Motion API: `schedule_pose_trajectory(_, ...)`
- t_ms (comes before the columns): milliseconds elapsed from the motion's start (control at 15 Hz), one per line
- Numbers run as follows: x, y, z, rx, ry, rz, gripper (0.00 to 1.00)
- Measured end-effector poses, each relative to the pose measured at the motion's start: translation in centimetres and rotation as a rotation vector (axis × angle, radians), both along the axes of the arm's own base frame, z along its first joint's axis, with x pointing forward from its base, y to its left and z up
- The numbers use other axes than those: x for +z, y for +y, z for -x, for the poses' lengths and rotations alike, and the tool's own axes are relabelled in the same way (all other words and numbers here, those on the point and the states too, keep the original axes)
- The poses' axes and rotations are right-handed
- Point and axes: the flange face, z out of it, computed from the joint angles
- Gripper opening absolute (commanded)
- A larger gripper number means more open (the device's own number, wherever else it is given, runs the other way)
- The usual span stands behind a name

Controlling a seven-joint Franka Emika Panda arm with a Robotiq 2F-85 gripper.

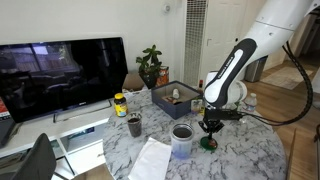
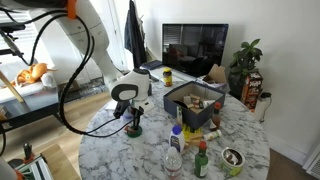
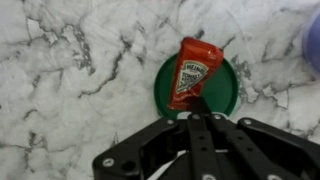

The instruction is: Move the white and blue cup to the left, put the tomato ketchup on the green lid and then put the ketchup in the cup

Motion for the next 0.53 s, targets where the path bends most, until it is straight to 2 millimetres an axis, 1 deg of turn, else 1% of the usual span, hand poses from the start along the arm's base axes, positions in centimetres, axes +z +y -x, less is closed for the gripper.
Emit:
schedule_pose_trajectory(67,0.0,0.0,0.0,-0.007,0.001,0.001,0.32)
schedule_pose_trajectory(267,0.0,0.0,0.0,-0.022,0.004,0.003,0.55)
schedule_pose_trajectory(533,0.09,-0.01,-0.04,-0.04,0.005,0.004,0.84)
